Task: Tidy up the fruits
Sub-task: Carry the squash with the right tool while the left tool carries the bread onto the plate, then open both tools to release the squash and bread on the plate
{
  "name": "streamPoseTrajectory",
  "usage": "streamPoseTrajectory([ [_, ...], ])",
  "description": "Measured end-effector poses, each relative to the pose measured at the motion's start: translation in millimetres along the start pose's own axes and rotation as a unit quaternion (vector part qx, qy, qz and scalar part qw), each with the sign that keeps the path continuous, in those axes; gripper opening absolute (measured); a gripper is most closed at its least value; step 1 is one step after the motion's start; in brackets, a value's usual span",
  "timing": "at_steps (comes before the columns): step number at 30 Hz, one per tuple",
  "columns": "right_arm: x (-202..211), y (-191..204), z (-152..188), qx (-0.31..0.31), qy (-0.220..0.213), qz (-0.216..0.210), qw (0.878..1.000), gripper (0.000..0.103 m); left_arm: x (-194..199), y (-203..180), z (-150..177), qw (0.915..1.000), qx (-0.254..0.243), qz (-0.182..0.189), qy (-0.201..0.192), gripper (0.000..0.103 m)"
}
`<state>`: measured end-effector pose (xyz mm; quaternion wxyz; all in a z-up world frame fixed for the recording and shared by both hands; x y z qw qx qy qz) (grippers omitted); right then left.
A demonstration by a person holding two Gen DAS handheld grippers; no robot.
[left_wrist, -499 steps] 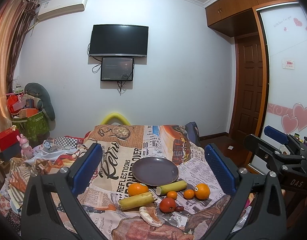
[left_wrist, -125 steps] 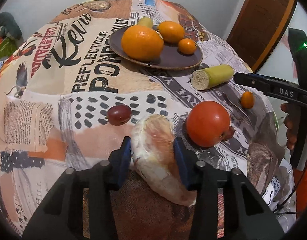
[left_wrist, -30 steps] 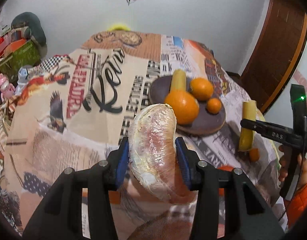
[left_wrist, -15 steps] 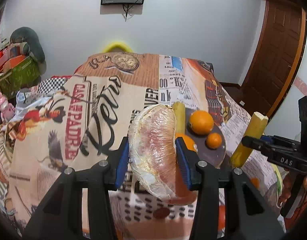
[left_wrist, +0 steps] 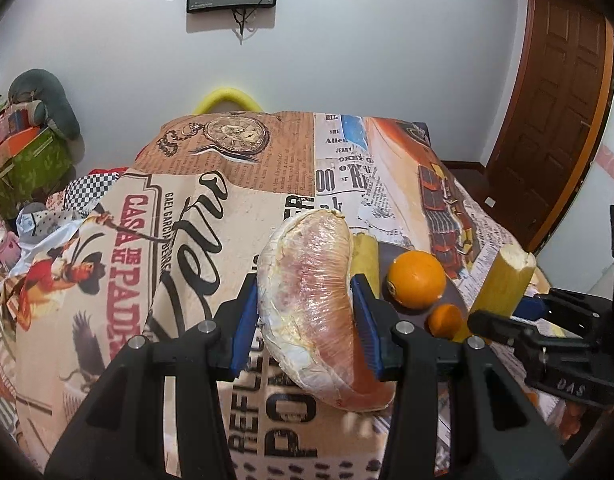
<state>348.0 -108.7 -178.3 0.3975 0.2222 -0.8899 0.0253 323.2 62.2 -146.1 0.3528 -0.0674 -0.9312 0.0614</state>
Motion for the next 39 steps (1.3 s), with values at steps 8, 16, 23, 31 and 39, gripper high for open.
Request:
streamPoseTrajectory([
  [8, -21.2, 10.3, -6.5, 0.019, 0.015, -0.007, 1.000, 0.035, -31.9, 6.3, -8.5, 0.9998, -0.009, -0.003, 0.016, 0.045],
  [16, -38.1, 19.3, -13.5, 0.034, 0.022, -0.011, 0.999, 0.035, -68.0, 7.7, -11.7, 0.9990, -0.025, -0.007, 0.037, 0.045],
  [23, -44.4, 20.0, -16.3, 0.034, 0.023, -0.013, 0.999, 0.035, -76.7, 6.9, -13.8, 0.9987, -0.019, 0.018, 0.043, 0.044],
  [31, -38.7, 17.3, -19.8, 0.029, 0.014, -0.009, 0.999, 0.036, -64.8, 9.9, -9.7, 0.9988, -0.012, 0.015, 0.044, 0.044],
  [39, -12.3, 15.8, -17.5, 0.025, -0.001, 0.005, 1.000, 0.037, -25.6, 1.9, -6.9, 0.9994, -0.019, 0.012, 0.028, 0.044],
])
Point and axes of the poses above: each gripper's, at about its wrist camera, not at the fingertips, and x roughly against the way its jaws point, y to its left, z to its underside, the point moved 1 cm from there along -x, roughly the way its jaws point, and after that the axes turned 8 degrees about z, right-handed, at the moved point
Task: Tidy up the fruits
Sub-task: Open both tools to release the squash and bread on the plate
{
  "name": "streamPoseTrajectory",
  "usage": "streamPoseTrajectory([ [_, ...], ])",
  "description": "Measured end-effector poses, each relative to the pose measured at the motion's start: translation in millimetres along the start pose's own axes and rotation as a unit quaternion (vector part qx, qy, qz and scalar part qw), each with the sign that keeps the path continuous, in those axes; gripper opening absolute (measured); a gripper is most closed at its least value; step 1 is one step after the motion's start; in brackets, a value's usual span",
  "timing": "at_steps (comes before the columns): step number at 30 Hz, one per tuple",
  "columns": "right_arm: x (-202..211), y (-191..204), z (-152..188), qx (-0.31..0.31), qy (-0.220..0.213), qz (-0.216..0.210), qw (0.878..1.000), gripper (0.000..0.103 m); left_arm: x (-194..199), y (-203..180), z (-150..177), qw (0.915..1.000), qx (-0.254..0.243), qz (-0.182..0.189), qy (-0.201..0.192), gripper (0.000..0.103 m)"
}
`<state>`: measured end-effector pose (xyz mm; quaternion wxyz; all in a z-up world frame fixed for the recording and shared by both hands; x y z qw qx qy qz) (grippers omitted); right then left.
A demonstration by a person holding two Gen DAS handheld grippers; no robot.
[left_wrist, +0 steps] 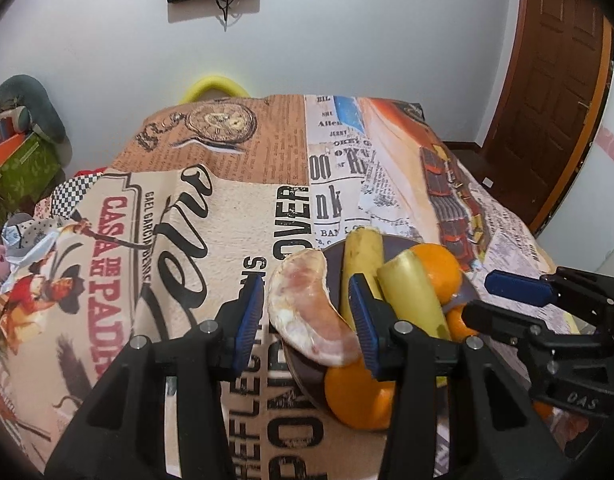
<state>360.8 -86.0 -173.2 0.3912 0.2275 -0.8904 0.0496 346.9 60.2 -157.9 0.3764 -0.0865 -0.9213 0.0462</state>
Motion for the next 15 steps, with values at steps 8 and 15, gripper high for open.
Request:
streamPoseTrajectory([
  [8, 41.4, -3.2, 5.4, -0.003, -0.023, 0.015, 1.000, 0.041, 54.6, -15.8, 7.2, 0.9997, -0.006, 0.008, -0.024, 0.045],
  [15, 78.9, -3.1, 19.2, -0.003, -0.043, 0.031, 0.999, 0.053, 96.8, -19.4, 28.1, 0.9995, -0.003, 0.006, -0.032, 0.054],
])
Point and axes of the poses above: each gripper's, at about its wrist camera, not at the fingertips, and x roughly against the way its jaws point, y to its left, z to its underside, the point moved 1 cm from there along -x, roughly the way its jaws point, and after that the axes turned 8 degrees about z, right-handed, at the moved point
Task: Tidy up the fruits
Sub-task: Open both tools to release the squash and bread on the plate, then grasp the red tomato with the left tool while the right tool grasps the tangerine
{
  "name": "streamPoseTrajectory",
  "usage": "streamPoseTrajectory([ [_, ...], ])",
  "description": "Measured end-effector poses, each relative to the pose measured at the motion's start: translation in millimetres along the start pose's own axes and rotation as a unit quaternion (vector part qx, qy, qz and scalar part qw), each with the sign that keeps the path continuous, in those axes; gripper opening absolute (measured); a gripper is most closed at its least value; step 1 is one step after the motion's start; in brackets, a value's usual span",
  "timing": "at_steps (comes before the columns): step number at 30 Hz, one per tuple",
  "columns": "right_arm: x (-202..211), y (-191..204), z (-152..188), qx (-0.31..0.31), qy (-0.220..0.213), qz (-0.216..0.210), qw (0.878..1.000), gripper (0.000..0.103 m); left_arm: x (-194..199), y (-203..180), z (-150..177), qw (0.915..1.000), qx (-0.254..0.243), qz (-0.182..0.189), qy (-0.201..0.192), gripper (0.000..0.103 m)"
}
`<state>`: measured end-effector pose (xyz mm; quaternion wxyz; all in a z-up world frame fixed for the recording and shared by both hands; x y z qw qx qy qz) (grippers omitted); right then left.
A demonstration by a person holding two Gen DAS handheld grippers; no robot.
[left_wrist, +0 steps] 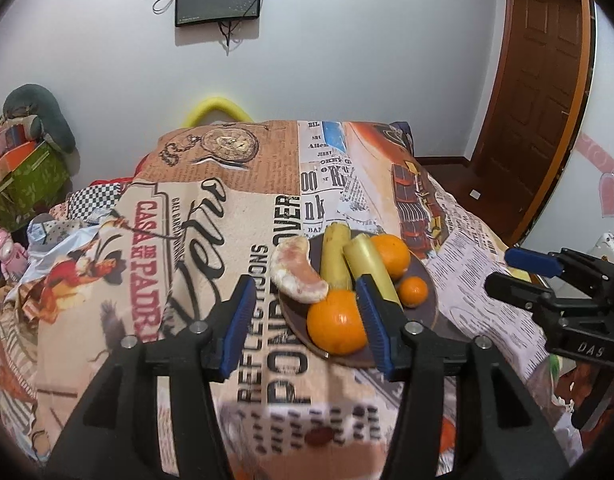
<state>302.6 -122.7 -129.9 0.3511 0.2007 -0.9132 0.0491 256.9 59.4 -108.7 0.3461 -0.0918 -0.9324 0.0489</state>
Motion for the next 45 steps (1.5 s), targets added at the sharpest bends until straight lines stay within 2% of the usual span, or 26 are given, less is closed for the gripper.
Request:
streamPoseTrajectory([
  [3, 15.2, 1.7, 7.3, 0.004, -0.007, 0.009, 1.000, 0.061, 15.1, -0.4, 10.7, 1.0000, 0.000, -0.003, 0.002, 0.057],
  [9, 38.6, 8.3, 24.3, 0.014, -0.011, 0.011, 1.000, 0.069, 37.2, -1.3, 34.8, 0.9999, 0.010, -0.002, 0.011, 0.065],
  [13, 47.6, 12.5, 37.5, 0.018, -0.009, 0.014, 1.000, 0.070, 41.7, -5.6, 51.7, 0.9994, 0.020, 0.008, 0.027, 0.066],
  [20, 52.0, -3.6, 60.5, -0.003, 0.010, 0.029, 1.000, 0.070, 31.3, -28.0, 78.2, 0.9974, 0.030, 0.028, 0.059, 0.066],
  [29, 51.4, -40.4, 85.4, -0.037, 0.037, 0.057, 0.997, 0.070, -2.7, -65.9, 101.6, 0.9923, 0.035, 0.059, 0.103, 0.066],
  [38, 31.1, -54.9, 107.5, -0.049, 0.071, 0.052, 0.995, 0.070, -33.7, -87.9, 118.8, 0.9884, 0.020, 0.067, 0.135, 0.066],
  [41, 21.5, -54.1, 112.1, -0.046, 0.082, 0.047, 0.994, 0.066, -41.7, -87.6, 122.5, 0.9871, 0.025, 0.069, 0.142, 0.066],
  [43, 13.4, -54.6, 115.9, -0.046, 0.092, 0.040, 0.994, 0.060, -45.7, -86.2, 123.8, 0.9863, 0.029, 0.072, 0.145, 0.062],
  [45, 6.6, -55.8, 118.6, -0.049, 0.100, 0.036, 0.993, 0.057, -49.5, -85.4, 125.0, 0.9851, 0.031, 0.079, 0.150, 0.053],
])
Point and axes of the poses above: each gripper's, at about its wrist camera, not at the fingertips, and x roughly against the way its jaws point, y to its left, z to its underside, the point moved 1 cm from there along -x, roughly the way its jaws point, and after that the axes turned 8 degrees about z, right-handed, at the moved point
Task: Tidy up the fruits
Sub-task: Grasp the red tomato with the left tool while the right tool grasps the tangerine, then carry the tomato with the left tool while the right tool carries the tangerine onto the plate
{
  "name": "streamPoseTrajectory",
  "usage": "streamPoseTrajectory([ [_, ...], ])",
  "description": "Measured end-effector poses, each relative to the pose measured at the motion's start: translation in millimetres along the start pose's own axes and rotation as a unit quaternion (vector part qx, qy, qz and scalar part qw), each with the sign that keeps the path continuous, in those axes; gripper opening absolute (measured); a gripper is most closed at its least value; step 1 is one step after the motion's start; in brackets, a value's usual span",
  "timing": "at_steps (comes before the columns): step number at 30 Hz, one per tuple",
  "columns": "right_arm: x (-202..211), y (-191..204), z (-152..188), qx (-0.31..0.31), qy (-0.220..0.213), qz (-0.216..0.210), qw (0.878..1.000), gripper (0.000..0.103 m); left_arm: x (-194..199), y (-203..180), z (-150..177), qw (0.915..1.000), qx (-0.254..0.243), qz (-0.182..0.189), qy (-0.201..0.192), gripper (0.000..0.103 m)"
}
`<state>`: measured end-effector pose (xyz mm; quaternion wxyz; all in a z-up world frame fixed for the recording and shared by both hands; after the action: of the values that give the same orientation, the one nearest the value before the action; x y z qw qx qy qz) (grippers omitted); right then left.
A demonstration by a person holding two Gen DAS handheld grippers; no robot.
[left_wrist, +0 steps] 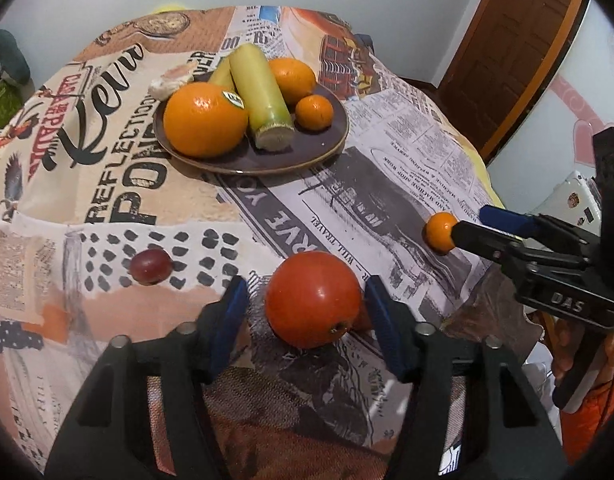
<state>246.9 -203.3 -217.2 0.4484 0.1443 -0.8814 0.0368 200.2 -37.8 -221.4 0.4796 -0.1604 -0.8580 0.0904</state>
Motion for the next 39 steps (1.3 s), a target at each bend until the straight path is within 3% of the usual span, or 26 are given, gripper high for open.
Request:
streamPoseTrajectory([
  [2, -6.1, -1.3, 1.2, -0.002, 0.007, -0.002, 1.000, 0.053, -1.4, 0.4, 0.1, 0.9999, 0.002, 0.015, 0.001, 0.049],
  [8, -22.2, -2.0, 2.3, 0.000, 0.027, -0.006, 1.000, 0.045, -1.9, -2.7, 0.5, 0.9999, -0.011, 0.012, -0.003, 0.047],
  [12, -29.3, -0.3, 4.0, 0.007, 0.035, -0.003, 0.999, 0.032, 1.2, -2.4, -1.3, 0.9998, -0.015, 0.006, -0.007, 0.047],
  [20, -20.6, -0.1, -5.2, 0.007, 0.019, -0.008, 1.000, 0.032, 19.8, 5.1, -12.9, 0.9992, -0.014, -0.010, -0.038, 0.046],
  [39, 16.0, 31.0, -70.2, 0.027, -0.079, -0.033, 0.996, 0.032, 70.3, 23.7, -80.2, 0.9912, -0.010, -0.027, -0.129, 0.046],
])
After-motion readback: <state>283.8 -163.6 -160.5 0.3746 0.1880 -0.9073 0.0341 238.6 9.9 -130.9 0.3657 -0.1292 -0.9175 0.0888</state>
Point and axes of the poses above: each gripper's, at about its wrist camera, not at the fingertips, and x roughly against the way its jaws point, y to its left, z to its underside, the point moved 1 cm from there along -x, roughly the way its jaws point, and after that the axes turned 8 degrees about z, right-handed, at the moved point
